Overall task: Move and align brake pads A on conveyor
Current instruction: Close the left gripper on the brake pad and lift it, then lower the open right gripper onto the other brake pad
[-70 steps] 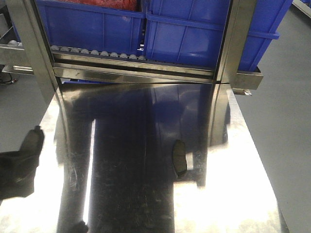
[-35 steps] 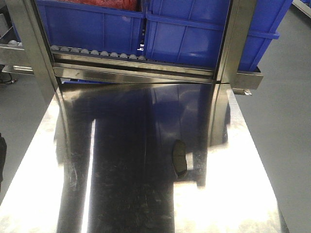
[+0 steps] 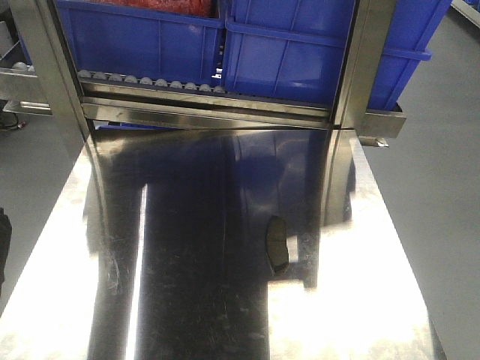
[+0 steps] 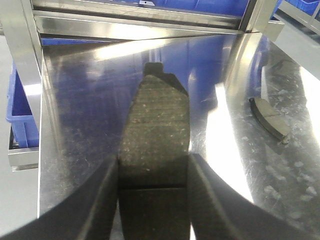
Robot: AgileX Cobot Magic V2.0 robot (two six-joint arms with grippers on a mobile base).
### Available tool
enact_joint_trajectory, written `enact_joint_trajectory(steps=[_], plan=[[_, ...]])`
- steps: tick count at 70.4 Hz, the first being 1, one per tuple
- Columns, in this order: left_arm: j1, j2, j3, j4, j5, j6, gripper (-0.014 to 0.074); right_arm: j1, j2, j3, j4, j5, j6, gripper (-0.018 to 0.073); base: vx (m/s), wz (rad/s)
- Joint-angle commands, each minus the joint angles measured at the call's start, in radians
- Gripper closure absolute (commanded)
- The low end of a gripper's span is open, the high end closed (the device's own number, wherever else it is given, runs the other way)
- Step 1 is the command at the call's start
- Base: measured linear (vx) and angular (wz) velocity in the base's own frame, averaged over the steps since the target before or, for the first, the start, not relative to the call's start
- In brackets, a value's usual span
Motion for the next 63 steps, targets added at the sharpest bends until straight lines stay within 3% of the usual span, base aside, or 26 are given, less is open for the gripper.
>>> enact_joint_trajectory(steps=[1,37,55,63], plan=[[-0.002,0.001,-0.032,0.006,-0.085,-0.001,0.0602,-0.001,0.012,-0.026,-0.005,-0.077,-0.005,0.0062,0.0,0.0],[-0.002,0.001,-0.032,0.006,-0.085,-0.001,0.0602,-0.001,0.03,-0.029,-0.006,-0.084,0.009,0.0062,0.0,0.0],[-0.002,0.001,-0.032,0.006,-0.085,-0.001,0.0602,-0.001,0.317,-0.166,0.027,0.062,0.12,0.0062,0.0,0.0],[-0.002,0.001,-0.032,0.006,-0.085,-0.001,0.0602,-0.001,0.48,-0.26,0.066,0.16,0.122,0.0062,0.0,0.0]])
